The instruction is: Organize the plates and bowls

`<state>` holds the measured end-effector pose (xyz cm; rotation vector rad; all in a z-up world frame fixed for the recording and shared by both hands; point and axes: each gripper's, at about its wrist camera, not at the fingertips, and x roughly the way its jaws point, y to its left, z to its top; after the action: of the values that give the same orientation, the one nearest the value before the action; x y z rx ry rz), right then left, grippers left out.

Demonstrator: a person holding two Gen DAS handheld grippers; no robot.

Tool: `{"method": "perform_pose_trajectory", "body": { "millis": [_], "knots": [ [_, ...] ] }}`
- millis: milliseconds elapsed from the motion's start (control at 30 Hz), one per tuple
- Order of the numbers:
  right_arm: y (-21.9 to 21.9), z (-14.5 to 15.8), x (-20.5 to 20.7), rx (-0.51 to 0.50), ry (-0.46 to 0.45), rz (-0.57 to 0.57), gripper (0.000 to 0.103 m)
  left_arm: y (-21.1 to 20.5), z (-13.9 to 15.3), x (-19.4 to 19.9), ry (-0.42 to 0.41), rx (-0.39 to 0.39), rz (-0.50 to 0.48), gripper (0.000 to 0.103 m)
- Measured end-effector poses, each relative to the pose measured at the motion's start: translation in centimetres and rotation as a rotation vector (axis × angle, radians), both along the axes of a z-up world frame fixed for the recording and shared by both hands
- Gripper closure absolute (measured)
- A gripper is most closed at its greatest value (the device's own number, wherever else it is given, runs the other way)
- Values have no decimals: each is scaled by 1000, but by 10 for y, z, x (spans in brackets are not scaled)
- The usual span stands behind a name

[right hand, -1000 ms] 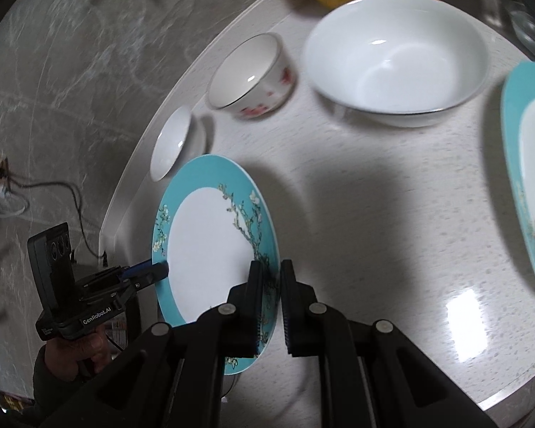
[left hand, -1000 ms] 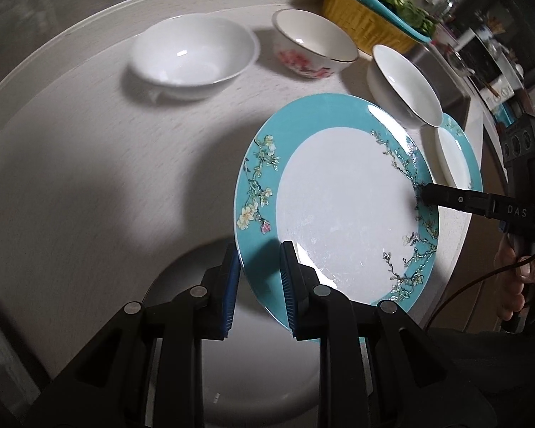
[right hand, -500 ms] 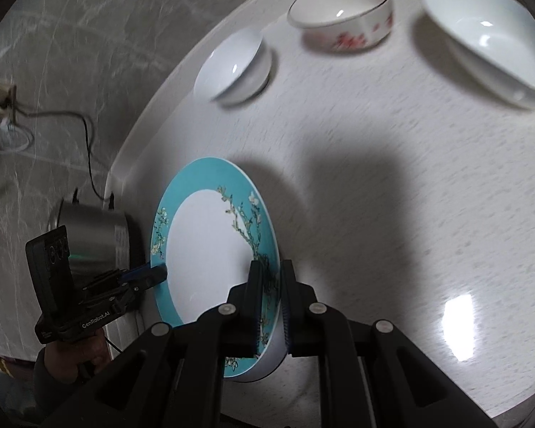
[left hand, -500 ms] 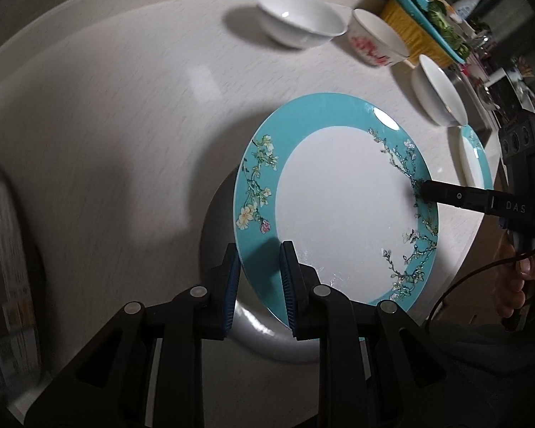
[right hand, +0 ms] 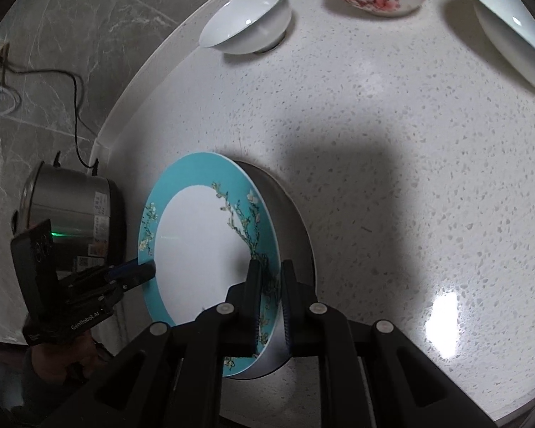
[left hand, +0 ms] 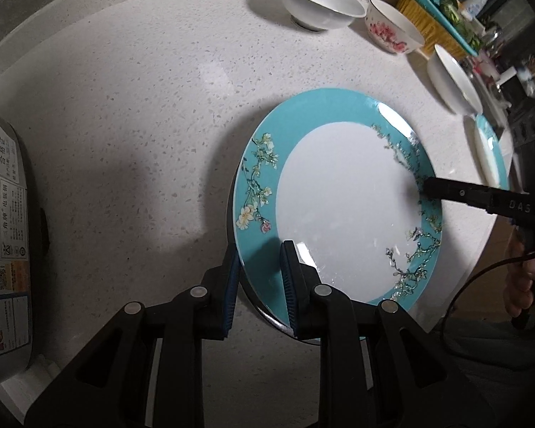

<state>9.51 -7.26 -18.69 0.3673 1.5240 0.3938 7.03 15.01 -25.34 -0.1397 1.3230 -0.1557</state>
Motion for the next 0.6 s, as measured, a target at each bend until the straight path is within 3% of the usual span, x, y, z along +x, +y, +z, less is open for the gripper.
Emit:
{"method": "perform_pose_trajectory", "body": {
  "millis": [333, 600],
  "knots": [
    [26, 1, -7, -152, -94, 96, 85, -22, -4, 2, -17, 58, -24, 81],
    [57, 6, -20, -324, -222, 241, 80, -43, -6, 2, -56, 176, -40, 80]
  ]
}}
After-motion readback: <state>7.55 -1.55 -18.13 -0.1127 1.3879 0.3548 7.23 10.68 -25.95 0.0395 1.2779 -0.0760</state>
